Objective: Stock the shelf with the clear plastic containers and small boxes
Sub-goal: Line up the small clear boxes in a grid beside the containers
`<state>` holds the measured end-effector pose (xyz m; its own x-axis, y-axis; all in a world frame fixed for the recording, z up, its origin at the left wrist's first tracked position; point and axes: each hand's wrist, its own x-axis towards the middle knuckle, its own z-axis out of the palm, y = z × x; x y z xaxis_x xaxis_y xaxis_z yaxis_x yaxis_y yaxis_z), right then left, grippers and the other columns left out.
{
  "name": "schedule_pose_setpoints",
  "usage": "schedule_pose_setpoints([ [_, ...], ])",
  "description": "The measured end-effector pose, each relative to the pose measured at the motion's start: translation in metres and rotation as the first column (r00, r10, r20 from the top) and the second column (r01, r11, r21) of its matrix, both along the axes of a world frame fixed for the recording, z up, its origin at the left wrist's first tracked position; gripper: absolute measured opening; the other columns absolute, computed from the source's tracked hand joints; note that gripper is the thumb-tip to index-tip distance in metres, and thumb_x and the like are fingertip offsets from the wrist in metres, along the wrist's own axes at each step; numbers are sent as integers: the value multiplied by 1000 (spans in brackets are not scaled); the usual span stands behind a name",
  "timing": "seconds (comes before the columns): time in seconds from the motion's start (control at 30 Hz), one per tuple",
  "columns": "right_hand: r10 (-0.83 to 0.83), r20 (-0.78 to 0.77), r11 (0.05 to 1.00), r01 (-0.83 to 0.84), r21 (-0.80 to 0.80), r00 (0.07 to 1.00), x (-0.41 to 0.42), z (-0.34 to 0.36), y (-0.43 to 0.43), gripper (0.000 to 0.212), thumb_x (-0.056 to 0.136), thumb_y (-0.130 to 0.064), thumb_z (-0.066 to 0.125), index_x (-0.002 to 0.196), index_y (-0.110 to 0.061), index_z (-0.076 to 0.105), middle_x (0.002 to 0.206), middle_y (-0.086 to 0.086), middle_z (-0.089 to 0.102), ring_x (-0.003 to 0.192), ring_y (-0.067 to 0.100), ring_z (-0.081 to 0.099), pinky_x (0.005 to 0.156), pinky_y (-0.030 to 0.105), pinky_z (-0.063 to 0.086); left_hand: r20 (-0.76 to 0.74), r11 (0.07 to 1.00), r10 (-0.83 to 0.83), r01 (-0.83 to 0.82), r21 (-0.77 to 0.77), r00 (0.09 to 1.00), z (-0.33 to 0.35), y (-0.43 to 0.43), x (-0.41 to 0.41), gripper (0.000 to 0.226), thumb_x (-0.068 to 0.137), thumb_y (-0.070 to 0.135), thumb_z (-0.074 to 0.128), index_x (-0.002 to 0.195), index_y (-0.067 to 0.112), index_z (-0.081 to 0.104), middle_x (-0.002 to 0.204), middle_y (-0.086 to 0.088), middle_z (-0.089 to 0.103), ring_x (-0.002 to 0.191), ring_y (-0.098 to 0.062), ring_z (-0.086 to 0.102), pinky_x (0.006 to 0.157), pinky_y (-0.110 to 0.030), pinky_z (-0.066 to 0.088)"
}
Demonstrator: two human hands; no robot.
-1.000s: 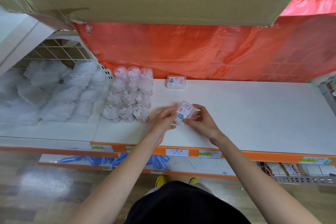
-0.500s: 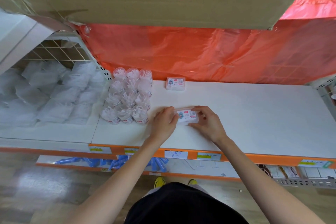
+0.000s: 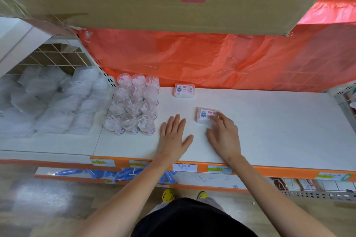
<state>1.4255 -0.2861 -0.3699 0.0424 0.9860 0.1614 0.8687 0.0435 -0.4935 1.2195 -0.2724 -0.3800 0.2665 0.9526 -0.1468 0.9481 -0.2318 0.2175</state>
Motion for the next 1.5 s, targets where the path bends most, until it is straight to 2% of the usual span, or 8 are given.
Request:
schedule_pose_setpoints([
  [0.13,65,149,997,-57,-57,987,-1,-8,-4,57,89,-42,41,138,-15,52,146,8,49,127,30,44,101,43,40,3,999,9,-9,46,1000,-5,1,0,78,90,66,9,155,23,20,164,1,4,151,-19,-4,120,-43,0],
  [0.27,64,189,995,-47,-93,980,-5,-7,15,61,91,-43,43,145,-14,43,154,7,39,136,28,36,108,44,33,26,996,21,-23,91,999,-8,2,-1,75,92,65,18,152,23,28,163,0,13,151,-20,4,120,-44,5],
  [0.37,75,204,990,-48,-131,976,-6,-4,36,59,96,-39,49,148,-13,38,159,7,31,143,28,30,113,44,27,29,995,17,-20,99,999,-8,2,0,74,92,65,19,152,23,29,163,1,14,151,-20,4,119,-41,1],
  [0.6,63,212,985,-27,-168,975,-8,3,77,60,100,-40,42,152,-12,29,162,8,22,149,26,19,119,42,18,37,989,26,-32,144,999,-12,3,0,72,92,64,27,148,20,39,160,-2,25,149,-23,17,117,-42,4],
  [0.8,57,199,988,-27,-152,978,-14,-7,83,64,102,-40,37,156,-11,20,165,8,12,152,23,9,122,40,10,47,987,24,-31,158,999,-13,3,0,72,93,65,27,149,21,37,161,-2,23,150,-22,14,118,-42,4],
  [1.0,64,201,992,-39,-123,977,-14,-17,84,69,98,-46,20,158,-12,14,165,7,6,153,20,3,123,37,-2,52,986,26,-34,162,998,-15,3,0,71,93,65,29,148,21,37,161,-2,23,150,-21,13,119,-43,5],
  [1.33,73,242,990,-41,-134,967,-13,-24,86,71,100,-52,17,158,-15,3,166,5,-3,152,18,-7,123,38,-5,38,988,28,-34,151,999,-16,3,-1,72,93,65,27,149,21,35,161,-2,21,150,-21,10,119,-43,4],
  [1.5,79,214,990,-51,-135,974,-13,-22,86,72,99,-52,23,158,-15,4,166,5,-3,152,16,-8,123,36,-7,29,990,31,-35,137,999,-15,3,-1,72,93,66,25,150,22,32,162,0,17,151,-20,6,119,-43,2],
])
